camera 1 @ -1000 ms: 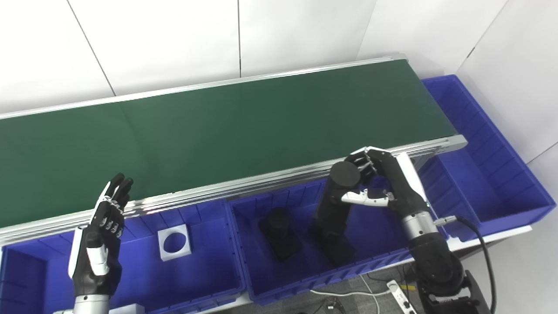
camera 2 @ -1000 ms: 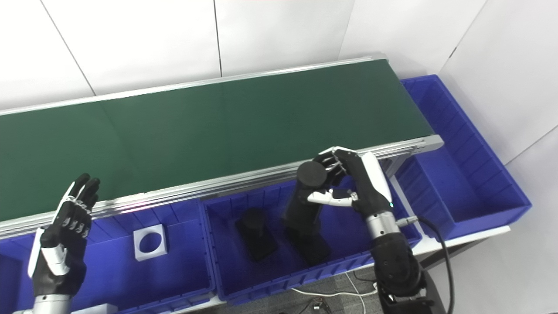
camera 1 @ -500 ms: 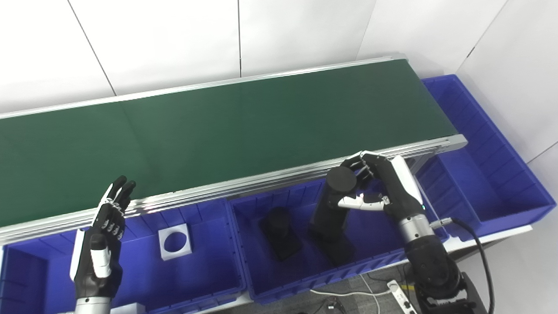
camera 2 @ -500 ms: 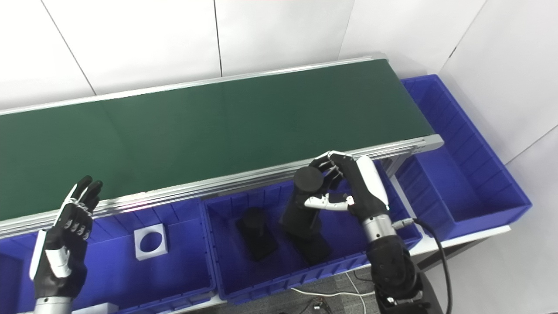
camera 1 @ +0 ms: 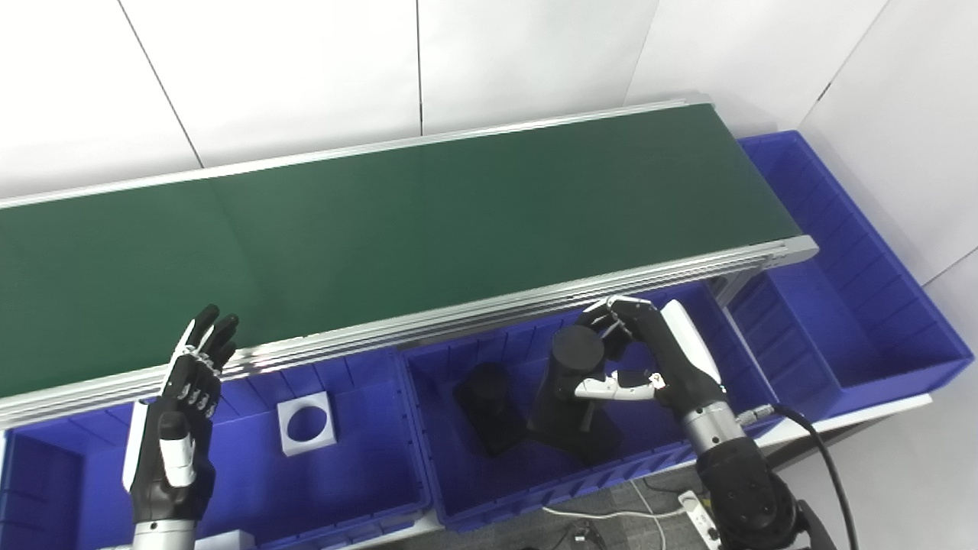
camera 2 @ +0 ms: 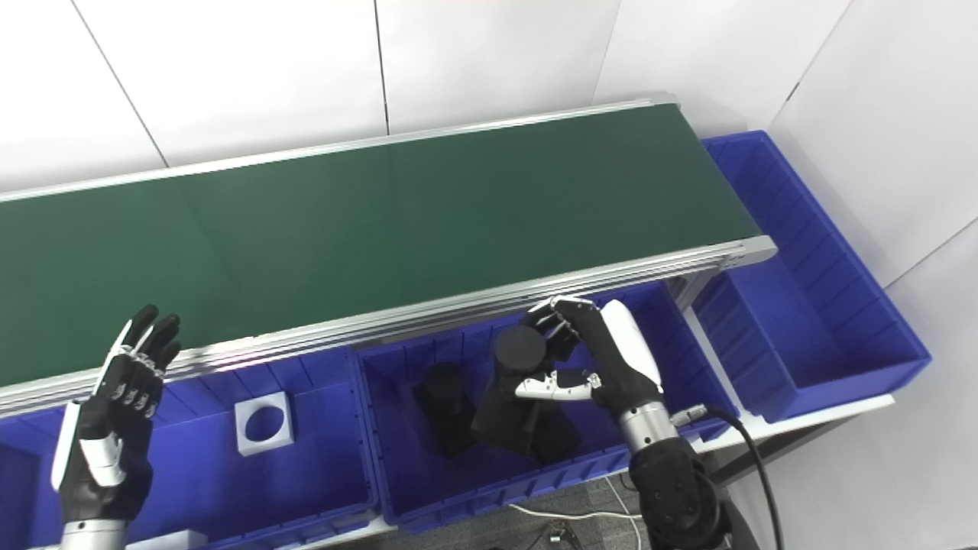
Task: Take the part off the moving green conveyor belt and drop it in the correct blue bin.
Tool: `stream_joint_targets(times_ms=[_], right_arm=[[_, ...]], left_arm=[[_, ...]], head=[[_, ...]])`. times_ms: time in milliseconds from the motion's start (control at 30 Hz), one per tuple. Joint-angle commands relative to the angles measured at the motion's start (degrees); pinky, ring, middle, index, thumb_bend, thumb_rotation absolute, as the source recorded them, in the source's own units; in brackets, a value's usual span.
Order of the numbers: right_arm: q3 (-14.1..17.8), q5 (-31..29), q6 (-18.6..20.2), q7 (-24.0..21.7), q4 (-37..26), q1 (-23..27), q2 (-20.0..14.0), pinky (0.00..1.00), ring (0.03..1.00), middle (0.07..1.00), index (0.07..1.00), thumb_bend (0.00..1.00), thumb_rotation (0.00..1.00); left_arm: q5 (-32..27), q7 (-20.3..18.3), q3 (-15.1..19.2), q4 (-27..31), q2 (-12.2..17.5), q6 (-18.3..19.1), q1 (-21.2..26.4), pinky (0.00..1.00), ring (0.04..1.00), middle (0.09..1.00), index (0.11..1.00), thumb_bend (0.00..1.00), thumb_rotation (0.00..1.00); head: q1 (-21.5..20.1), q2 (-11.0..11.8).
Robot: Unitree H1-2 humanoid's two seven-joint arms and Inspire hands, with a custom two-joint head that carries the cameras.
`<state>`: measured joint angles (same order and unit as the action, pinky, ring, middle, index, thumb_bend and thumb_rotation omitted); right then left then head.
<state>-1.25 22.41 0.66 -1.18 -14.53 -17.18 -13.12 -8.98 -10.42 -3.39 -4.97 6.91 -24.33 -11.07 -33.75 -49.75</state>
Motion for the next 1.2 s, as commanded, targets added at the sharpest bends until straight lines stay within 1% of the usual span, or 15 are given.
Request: stream_joint_targets(times_ms=[0,267,467,533,733,867,1033,1167], right_arm=[[0.2,0.3,-3.3,1.1,-0.7,0.7,-0.6,0.36,0.406,0.492,0.527,0.52,0.00],[0.5,-0.3,-5.7,2.5,0.7,0.8,-0.5,0.37,0.410,0.499,0.523,0.52,0.00],[0.2,-0.4,-5.3,1.9,1.1,1.3,-1.0,0.38,0.414,0.501,0.520,0.52,0.00],[-0.4,0.7,-4.9,1.7,1.6,1.8,-1.3,0.37,0.411,0.499,0.523,0.52,0.00],[-4.0,6.2,-5.2,1.7,3.1,4.1,-2.7,0.34,0.390,0.494,0.532,0.51,0.00],[-5.5,7.9,-5.7,1.9,4.4,5.2,-3.2,0.33,0.386,0.492,0.532,0.51,0.00],[-6.2,8.6,-5.8,2.0,5.8,5.9,-3.4,0.33,0.385,0.490,0.535,0.51,0.00],[-6.5,9.4,-5.0,2.0,6.8,6.3,-3.3,0.31,0.372,0.472,0.541,0.51,0.00]], left_arm=[[0.5,-0.5,0.3,1.3,-0.4,-2.4,0.8,0.94,0.937,0.897,0.925,0.83,1.00],[0.9,-0.3,0.3,1.6,-0.6,-2.3,0.6,0.94,0.936,0.897,0.929,0.82,1.00],[1.1,0.1,0.2,2.5,-1.0,-1.5,0.2,0.94,0.934,0.892,0.923,0.84,1.00],[1.3,0.1,0.2,2.6,-1.0,-1.4,0.1,0.94,0.933,0.891,0.921,0.84,1.00],[1.4,-0.1,0.4,2.5,-1.2,-2.1,0.2,0.95,0.937,0.892,0.923,0.83,1.00],[1.3,0.0,0.5,2.8,-1.3,-1.9,0.0,0.96,0.940,0.892,0.921,0.82,1.00],[1.1,0.1,0.6,3.4,-1.2,-1.5,-0.1,0.96,0.942,0.892,0.921,0.83,1.00],[0.6,-0.2,0.8,3.5,-1.1,-1.4,0.0,0.97,0.945,0.894,0.924,0.84,1.00]], head=[[0.2,0.0],[0.7,0.0],[1.3,-0.2],[1.6,-0.2],[2.0,-0.5],[2.0,-0.5],[2.2,-0.6],[2.1,-0.5]])
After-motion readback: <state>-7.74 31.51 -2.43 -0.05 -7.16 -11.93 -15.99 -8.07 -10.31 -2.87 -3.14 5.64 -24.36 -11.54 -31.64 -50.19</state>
